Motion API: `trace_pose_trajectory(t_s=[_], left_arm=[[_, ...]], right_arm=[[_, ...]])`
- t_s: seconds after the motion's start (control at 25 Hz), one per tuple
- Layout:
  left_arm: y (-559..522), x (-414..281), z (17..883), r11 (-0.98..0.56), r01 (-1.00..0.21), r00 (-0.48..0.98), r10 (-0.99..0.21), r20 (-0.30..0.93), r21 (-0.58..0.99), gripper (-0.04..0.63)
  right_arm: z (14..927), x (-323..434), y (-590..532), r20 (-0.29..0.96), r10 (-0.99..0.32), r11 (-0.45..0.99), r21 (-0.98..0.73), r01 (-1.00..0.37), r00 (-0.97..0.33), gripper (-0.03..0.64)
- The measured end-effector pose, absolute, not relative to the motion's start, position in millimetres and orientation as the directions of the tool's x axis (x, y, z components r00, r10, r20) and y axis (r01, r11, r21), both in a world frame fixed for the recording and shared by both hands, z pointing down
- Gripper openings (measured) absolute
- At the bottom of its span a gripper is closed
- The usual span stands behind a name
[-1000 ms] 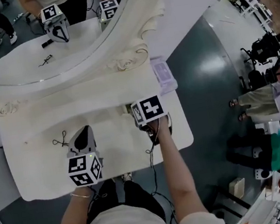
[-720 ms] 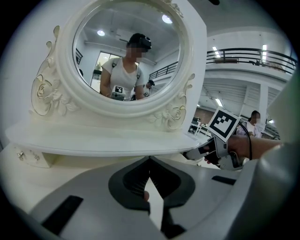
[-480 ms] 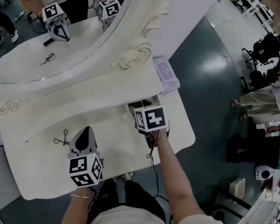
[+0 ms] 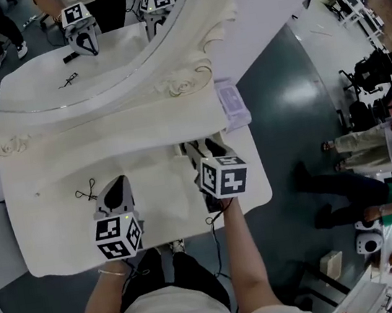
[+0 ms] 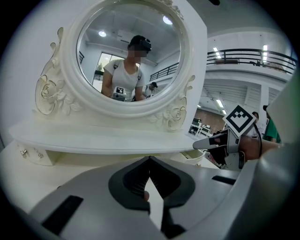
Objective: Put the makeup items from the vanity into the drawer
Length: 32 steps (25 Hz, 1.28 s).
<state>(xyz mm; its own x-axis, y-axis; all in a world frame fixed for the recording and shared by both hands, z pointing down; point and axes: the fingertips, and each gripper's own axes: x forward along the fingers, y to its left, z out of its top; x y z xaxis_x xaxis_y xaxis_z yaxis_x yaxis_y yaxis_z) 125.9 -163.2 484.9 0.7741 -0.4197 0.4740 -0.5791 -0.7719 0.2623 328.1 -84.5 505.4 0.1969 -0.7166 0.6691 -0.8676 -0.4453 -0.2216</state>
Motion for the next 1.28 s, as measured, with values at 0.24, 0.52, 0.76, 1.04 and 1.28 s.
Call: trace_pose_trajectory(t_s=[0.24, 0.52, 0.76, 1.04, 1.28], left_arm=[[-153.6, 127.0, 475.3, -0.774, -0.575, 0.783, -0.426, 0.453, 0.265, 0.002], [-137.5, 120.7, 459.5, -0.774, -0.577, 0.788, -0.443, 0.427, 0.261, 0.002], [-126.6, 103.9, 443.0, -0.761, -0.602, 0.778, -0.489, 0.395, 0.243, 0.002], [-116.0, 73.6, 422.6, -0.734, -0.641, 0.755, -0.552, 0.355, 0.223, 0.002], [-117.2, 46.9, 401.3, -0.698, -0.686, 0.722, -0.614, 0.319, 0.206, 0.002]], right_arm=[[480.4, 297.0, -78.2, 0.556, -0.798, -0.421, -0.238, -0.875, 0.233, 0.167], [461.7, 263.0, -64.4, 0.500, -0.833, -0.393, -0.237, -0.888, 0.235, 0.098], [437.0, 236.3, -58.1, 0.424, -0.874, -0.361, -0.239, -0.901, 0.237, 0.046], [415.0, 196.8, -56.0, 0.366, -0.910, -0.283, -0.205, -0.937, 0.195, 0.034], [401.7, 179.4, -49.6, 0.329, -0.928, -0.251, -0.200, -0.947, 0.177, 0.026]])
